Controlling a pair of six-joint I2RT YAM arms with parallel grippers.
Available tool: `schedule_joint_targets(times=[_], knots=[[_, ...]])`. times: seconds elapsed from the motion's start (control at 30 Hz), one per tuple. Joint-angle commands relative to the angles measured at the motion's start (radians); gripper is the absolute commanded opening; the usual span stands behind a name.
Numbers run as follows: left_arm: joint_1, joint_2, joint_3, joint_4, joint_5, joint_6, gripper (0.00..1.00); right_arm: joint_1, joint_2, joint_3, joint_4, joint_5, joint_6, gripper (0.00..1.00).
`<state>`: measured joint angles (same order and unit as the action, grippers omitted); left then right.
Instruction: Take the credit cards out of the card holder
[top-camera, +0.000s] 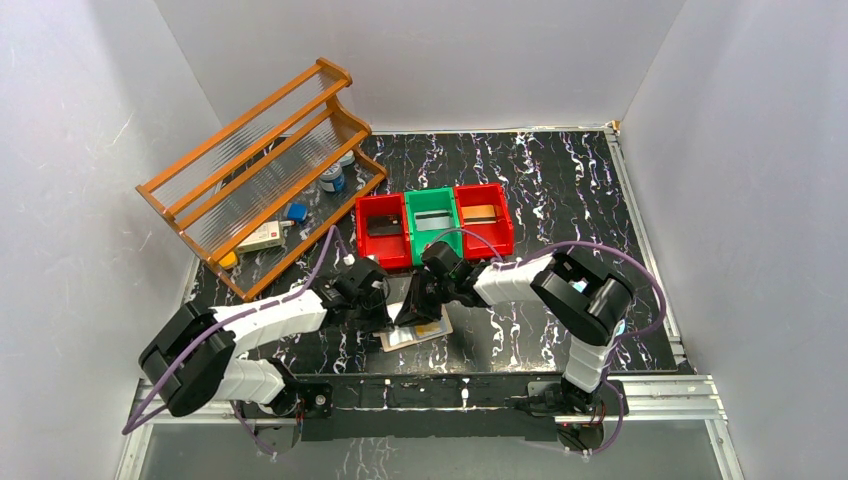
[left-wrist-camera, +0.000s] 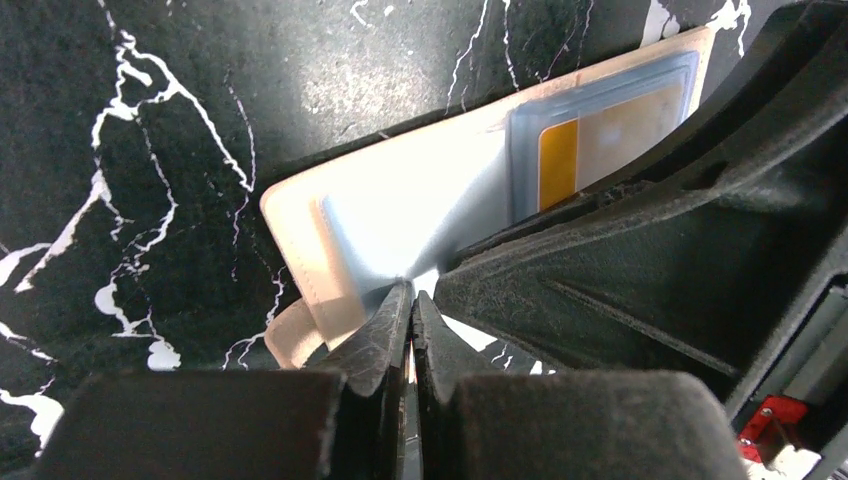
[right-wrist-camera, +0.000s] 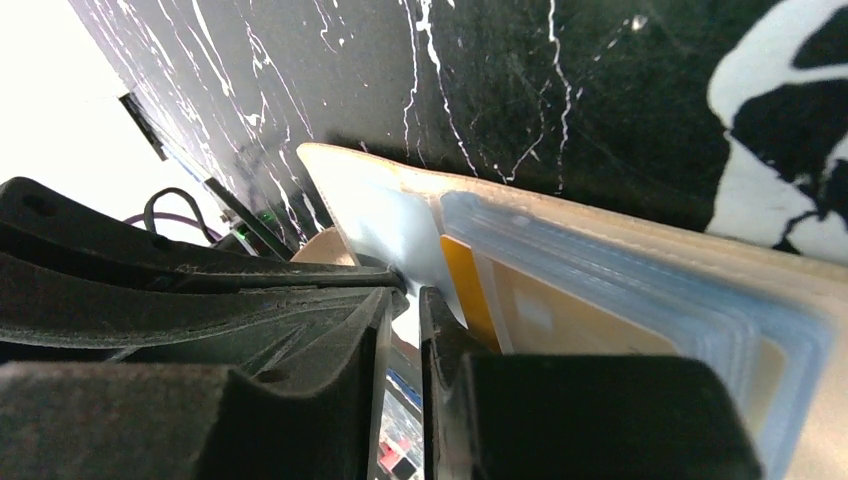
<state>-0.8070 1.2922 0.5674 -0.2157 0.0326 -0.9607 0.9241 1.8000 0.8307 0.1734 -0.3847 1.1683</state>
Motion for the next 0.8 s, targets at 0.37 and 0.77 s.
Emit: schedule_joint_targets(times=[0.37, 0.77], knots=[[0.004, 0.034, 0.059, -0.043, -0.018, 0.122, 0.0, -0.051, -0.292, 0.067, -0.391, 0.309, -0.173, 0.46], [0.003, -0.001, 0.066, 0.026, 0.061, 0.147, 0.12, -0.118, -0.256, -0.007, -0.298, 0.124, -0.195, 0.51]])
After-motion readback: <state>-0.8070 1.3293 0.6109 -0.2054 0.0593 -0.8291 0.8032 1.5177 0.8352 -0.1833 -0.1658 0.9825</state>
